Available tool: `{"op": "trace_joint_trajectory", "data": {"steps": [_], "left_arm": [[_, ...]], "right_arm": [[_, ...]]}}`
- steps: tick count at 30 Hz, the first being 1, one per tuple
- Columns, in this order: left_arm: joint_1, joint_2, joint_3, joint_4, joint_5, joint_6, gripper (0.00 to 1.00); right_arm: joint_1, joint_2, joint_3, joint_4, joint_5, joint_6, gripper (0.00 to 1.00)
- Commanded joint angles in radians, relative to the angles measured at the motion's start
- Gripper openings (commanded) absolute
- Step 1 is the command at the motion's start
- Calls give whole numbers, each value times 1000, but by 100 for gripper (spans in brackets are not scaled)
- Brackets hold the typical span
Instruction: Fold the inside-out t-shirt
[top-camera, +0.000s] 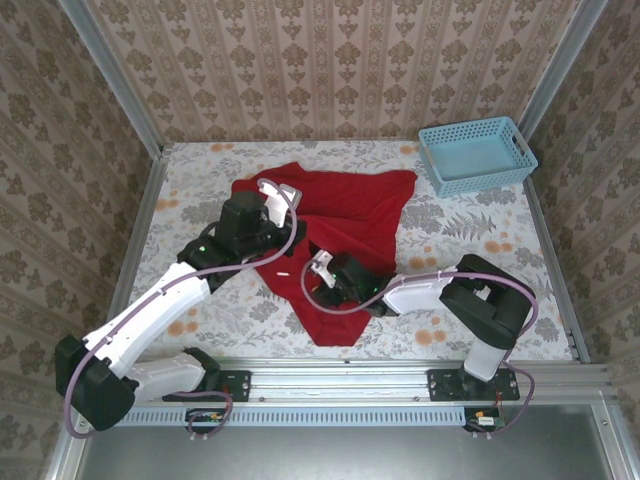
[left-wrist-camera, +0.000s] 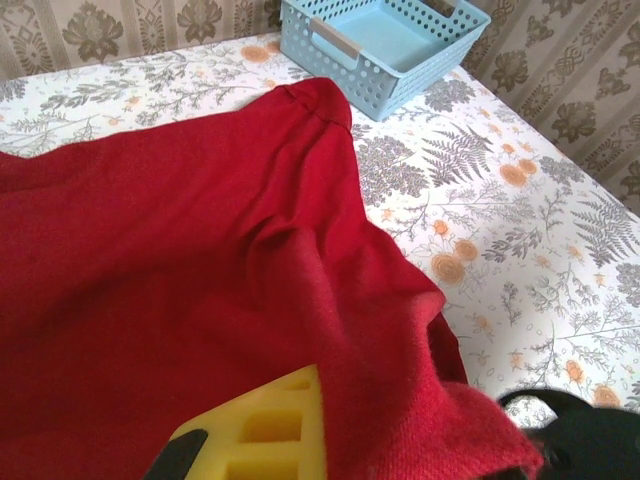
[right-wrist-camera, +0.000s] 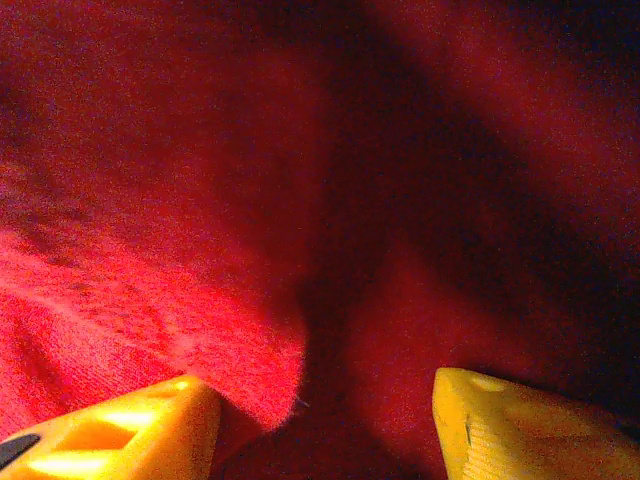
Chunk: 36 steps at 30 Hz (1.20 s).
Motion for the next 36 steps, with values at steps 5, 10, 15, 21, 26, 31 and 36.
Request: {"op": "trace_joint_trajectory", "data": {"steps": [5,10,15,21,26,31,36], "left_arm": [[8,-39,76,-40,82,52,0],[-8,-35,129,-84,99,73,0],[-6,-55,142,-122,-8,89,0],[0,-60,131,-117,-7,94,0],[-21,-29,166,-107,56,58,0],[-77,4,262,-123,47,25,0],[-93,33,372,-142,51,-7,1]], "right_arm": [[-40,52,123,-98,224,51,61],[-56,64,160,-87,277,43,64],[-129,-2,107,-52,53,29,66],[-202,-19,101,-110,8,64,69],[-197,23,166,-137,130,107,68],[-156,103,269,-162,226,138,68],[-123,189,368,-195,325,115,68]]}}
